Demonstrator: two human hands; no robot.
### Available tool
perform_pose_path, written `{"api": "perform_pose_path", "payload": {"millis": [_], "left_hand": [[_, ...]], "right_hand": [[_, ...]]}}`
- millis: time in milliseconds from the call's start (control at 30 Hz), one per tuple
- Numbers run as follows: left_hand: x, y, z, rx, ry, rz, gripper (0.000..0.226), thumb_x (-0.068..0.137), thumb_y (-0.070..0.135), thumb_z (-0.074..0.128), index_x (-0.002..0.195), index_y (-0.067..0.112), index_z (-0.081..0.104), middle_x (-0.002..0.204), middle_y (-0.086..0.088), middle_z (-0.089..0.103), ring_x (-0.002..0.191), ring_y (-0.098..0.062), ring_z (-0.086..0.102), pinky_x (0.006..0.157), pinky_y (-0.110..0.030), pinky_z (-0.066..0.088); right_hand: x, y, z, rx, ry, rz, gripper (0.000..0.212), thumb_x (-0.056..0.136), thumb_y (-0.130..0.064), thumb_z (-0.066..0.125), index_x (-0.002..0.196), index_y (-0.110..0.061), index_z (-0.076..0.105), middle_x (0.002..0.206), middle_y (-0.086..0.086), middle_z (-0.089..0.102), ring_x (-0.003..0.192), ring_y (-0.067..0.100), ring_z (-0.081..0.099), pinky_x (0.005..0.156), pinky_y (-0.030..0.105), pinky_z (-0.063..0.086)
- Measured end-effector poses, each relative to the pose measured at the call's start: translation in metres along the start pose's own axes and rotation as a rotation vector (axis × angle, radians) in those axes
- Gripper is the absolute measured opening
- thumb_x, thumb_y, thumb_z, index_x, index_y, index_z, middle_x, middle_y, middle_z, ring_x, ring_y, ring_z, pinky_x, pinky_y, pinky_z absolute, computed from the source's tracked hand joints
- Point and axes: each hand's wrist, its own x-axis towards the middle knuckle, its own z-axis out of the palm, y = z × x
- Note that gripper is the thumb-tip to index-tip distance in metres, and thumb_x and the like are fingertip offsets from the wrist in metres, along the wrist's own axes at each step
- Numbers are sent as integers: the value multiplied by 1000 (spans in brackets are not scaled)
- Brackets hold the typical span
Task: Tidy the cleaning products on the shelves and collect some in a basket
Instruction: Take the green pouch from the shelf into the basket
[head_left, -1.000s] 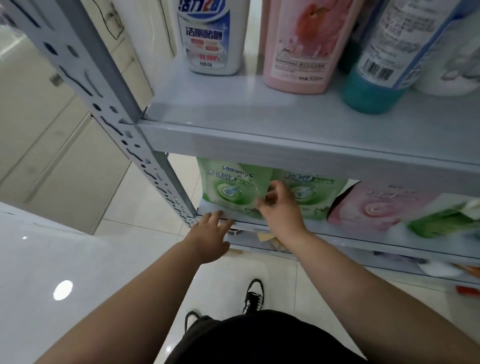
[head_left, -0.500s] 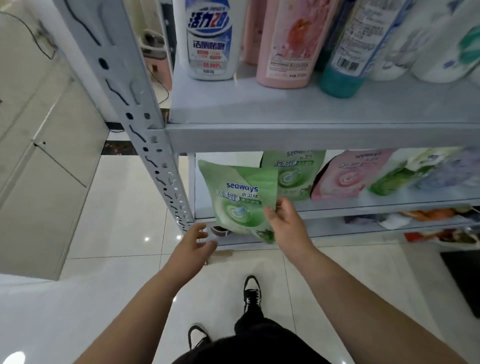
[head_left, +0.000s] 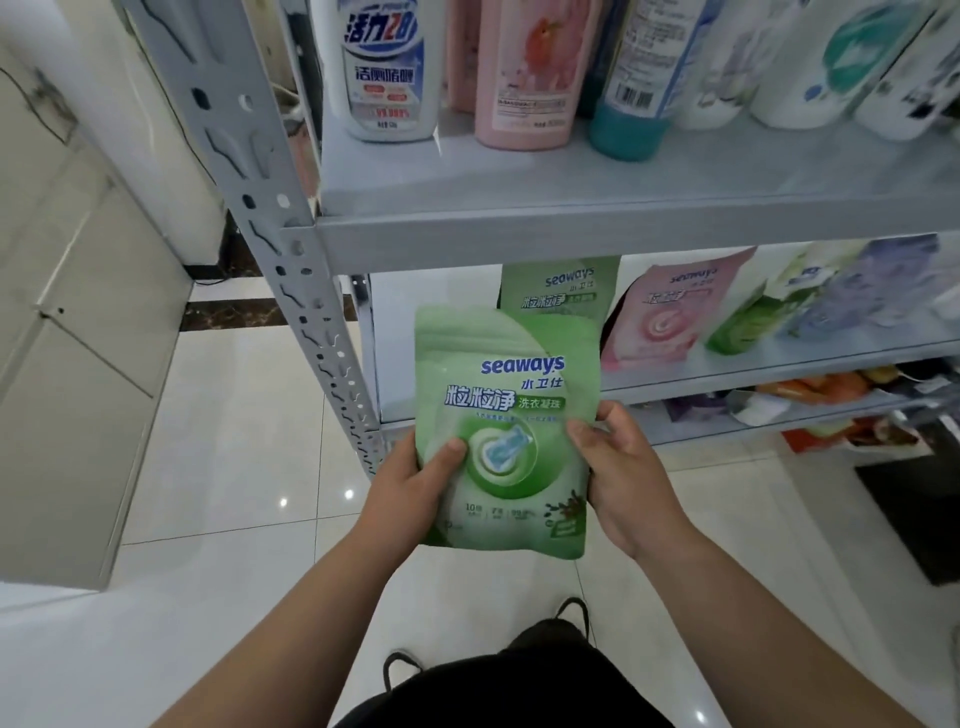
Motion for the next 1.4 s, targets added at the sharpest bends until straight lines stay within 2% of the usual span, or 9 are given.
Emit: {"api": "perform_pose_path", "payload": {"millis": [200,367,433,533,667,767,933,1100,1400], "left_hand": [[2,22,25,-60,172,-220,64,71,77,57,119,36,67,118,2,74,108,-25,70,99,-52,55],[-3,36,81,-576,-59,-521,44,100,45,51,106,7,74,93,-15,78,78,-30,76,60,-34,60],[-8,32,107,-688,-100,-643,45,101,41,44,109,3,65,92,-16,65,77,-31,63,66,-36,52],[-8,31,127,-711,-137,-691,39,99,37,47,115,5,61,103,-19,58,85,-31,54,78,-43,43],[-6,35,114,-597,-383,-583,45,75,38,77,108,9,80,127,-22,69,118,-47,60,87,-71,49],[-3,28,96,-562,-349,-538,52,93,37,66,136,9,64,138,-21,63,118,-44,65,87,-69,55],[-4,34,70,-538,-304,-446,71,90,76,51,135,22,67,138,-14,66,123,-36,66,81,-49,62],[-22,34,81,-333,-316,-430,74,75,44,80,141,21,56,134,-9,69,119,-33,68,83,-44,60],[-31,30,87,-292,-286,-450,68,76,29,81,138,18,56,128,-9,72,112,-32,72,76,-39,60]], "right_hand": [[13,-23,-7,35,-84,113,39,100,-51,52,97,-22,77,104,13,77,88,23,74,68,35,61],[13,-21,-29,-27,-288,322,53,94,-60,57,118,-17,77,134,21,66,133,43,55,115,60,41],[8,-14,-29,-73,-353,398,66,77,-70,74,96,-7,79,97,29,72,97,44,70,90,52,59],[9,-4,-39,-12,-335,497,53,61,-74,76,58,-22,71,46,-3,54,37,12,51,39,20,39],[27,-8,-59,115,-203,353,60,76,-37,87,128,-16,68,118,13,76,105,31,75,78,39,63],[35,-17,-72,77,-166,253,50,79,-27,84,125,-19,67,118,11,77,107,31,75,77,37,63],[44,-35,-92,21,-157,221,51,74,-26,82,121,-22,63,114,6,78,103,26,76,79,41,64],[34,-49,-104,-213,-254,126,52,79,-33,82,127,-29,62,120,-3,77,110,20,74,94,42,59],[27,-55,-100,-335,-316,108,53,71,-55,86,118,-48,64,120,-12,76,114,14,71,106,50,52]]}}
